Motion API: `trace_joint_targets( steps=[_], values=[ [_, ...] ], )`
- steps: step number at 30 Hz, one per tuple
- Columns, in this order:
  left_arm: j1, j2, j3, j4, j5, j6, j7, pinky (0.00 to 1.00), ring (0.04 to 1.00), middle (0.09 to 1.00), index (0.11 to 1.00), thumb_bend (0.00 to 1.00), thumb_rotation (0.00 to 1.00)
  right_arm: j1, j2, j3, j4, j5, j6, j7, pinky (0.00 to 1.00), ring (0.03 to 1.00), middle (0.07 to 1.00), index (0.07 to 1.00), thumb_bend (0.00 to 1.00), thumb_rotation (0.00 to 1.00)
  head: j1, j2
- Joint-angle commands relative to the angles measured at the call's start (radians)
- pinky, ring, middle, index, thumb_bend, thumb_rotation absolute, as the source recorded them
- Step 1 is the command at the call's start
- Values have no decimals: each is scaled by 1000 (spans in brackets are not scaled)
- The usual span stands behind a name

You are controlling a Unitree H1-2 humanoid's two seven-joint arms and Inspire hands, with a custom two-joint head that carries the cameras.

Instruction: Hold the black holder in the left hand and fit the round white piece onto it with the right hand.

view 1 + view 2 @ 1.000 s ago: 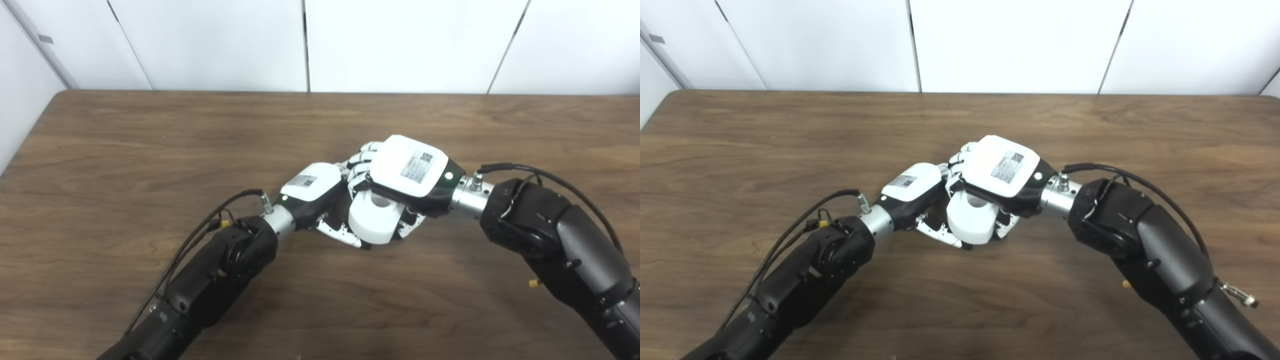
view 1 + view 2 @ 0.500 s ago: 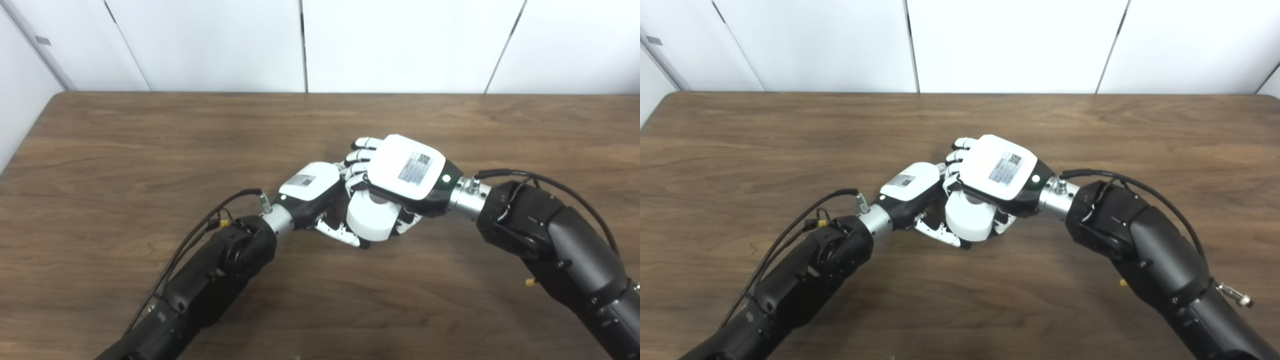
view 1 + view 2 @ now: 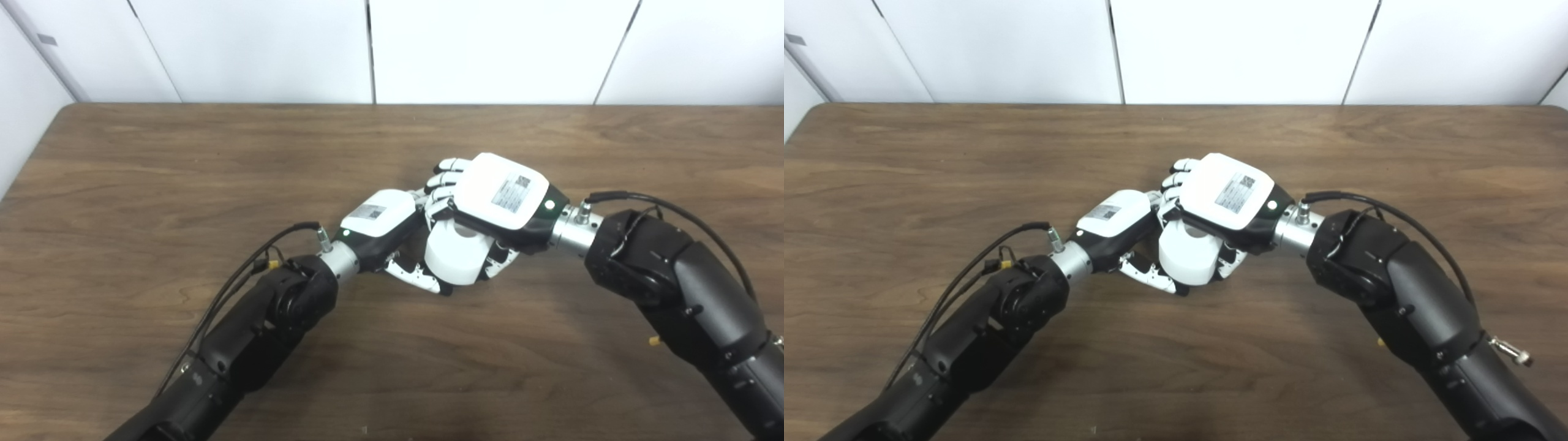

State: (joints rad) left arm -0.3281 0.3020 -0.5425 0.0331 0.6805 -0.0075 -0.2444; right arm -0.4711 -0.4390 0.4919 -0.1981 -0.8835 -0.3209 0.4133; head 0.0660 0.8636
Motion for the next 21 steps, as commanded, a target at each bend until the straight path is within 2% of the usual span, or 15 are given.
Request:
trace_joint_targets(
  steps=[1, 5, 10, 15, 21],
  values=[
    [42, 15, -38, 13, 3, 6, -89, 927, 975, 941, 482, 524, 71, 13, -7, 22, 17, 8, 26, 97, 805, 796, 711, 481, 526, 139, 1, 1],
    [43, 14, -40, 3, 7, 15, -94, 927, 975, 940, 482, 524, 71, 4, -15, 25, 0, 46, 62, 160, 787, 799, 722, 480, 526, 139, 0, 7],
    [44, 13, -38, 2, -3, 18, -100, 928, 980, 944, 482, 524, 69, -4, -28, 24, -6, 50, 91, 197, 805, 803, 726, 481, 526, 139, 0, 9],
    [42, 13, -36, 8, -4, 14, -96, 930, 984, 944, 482, 524, 70, -15, -41, 14, 6, 46, 100, 206, 825, 817, 728, 481, 526, 138, -3, 8],
    [43, 13, -35, 8, -4, 14, -97, 925, 981, 943, 482, 524, 70, -26, -59, 1, 20, 29, 89, 187, 804, 820, 732, 481, 526, 138, -3, 8]
  ],
)
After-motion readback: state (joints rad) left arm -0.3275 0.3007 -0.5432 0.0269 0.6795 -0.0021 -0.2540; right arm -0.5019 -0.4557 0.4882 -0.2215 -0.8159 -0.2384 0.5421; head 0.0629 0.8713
